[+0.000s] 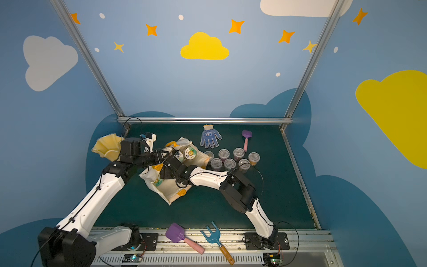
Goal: Take out the seed jars from the canvas bag
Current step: Pick up the seed jar from the canvas bag.
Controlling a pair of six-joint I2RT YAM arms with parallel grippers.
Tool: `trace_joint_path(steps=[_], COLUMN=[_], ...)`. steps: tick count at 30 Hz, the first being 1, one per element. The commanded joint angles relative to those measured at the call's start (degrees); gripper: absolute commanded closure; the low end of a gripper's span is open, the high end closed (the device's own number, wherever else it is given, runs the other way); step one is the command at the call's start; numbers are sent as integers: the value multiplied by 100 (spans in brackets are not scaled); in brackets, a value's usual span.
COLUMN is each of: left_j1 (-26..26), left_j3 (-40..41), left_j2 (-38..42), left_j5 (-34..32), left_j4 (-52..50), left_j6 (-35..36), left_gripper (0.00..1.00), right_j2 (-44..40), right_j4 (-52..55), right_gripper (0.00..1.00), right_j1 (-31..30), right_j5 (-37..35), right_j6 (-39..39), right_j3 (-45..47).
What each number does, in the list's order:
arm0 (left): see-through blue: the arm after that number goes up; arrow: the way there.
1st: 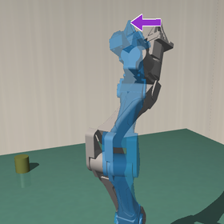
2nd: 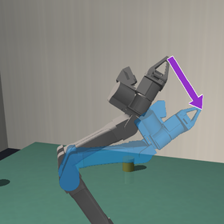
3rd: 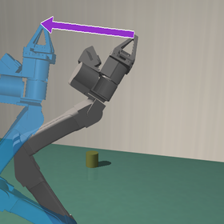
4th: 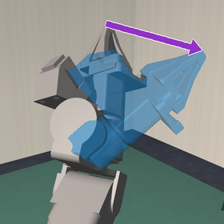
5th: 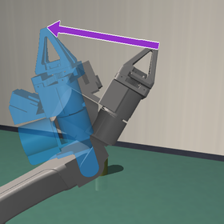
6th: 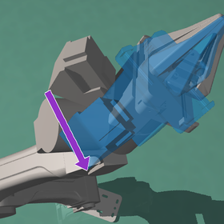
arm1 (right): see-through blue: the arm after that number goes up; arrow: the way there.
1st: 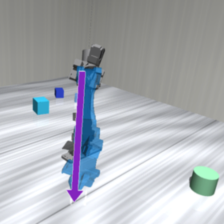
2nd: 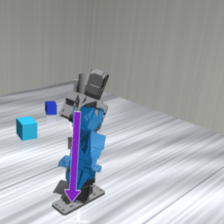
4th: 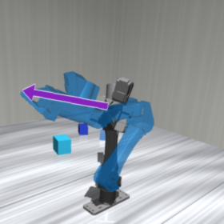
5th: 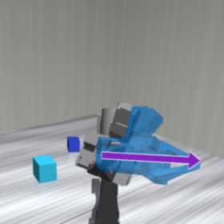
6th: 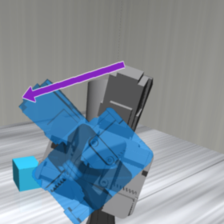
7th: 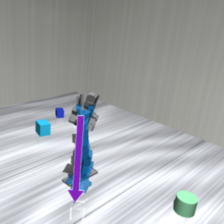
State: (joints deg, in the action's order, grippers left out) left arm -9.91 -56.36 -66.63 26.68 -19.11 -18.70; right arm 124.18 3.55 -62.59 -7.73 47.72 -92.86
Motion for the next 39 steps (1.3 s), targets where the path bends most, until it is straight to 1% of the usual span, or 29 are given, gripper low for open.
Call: trace_joint_path(steps=[1,9,15,23,33,39], left_j1=[-20,-20,-20,-20,-20,-20], left_j3=[-202,-184,-200,-222,-336,-423], left_j2=[-24,-62,-101,-128,-64,-59], left_j5=[134,82,31,48,-15,-49], left_j4=[33,20,-21,-20,-118,-201], left_j6=[75,112,178,226,363,454], left_gripper=[95,95,94,95,95,95], right_j2=[58,-256,-697,-1521,-2111,-2722], right_j4=[208,310,331,338,545,804], right_gripper=[15,25,27,28,28,28], right_j1=[30,56,90,98,212,369], right_j5=[100,58,104,168,340,438], right_j6=[9,-350,-631,-816,-756,-788], right_j3=[-137,-25,229,686,781,1105])
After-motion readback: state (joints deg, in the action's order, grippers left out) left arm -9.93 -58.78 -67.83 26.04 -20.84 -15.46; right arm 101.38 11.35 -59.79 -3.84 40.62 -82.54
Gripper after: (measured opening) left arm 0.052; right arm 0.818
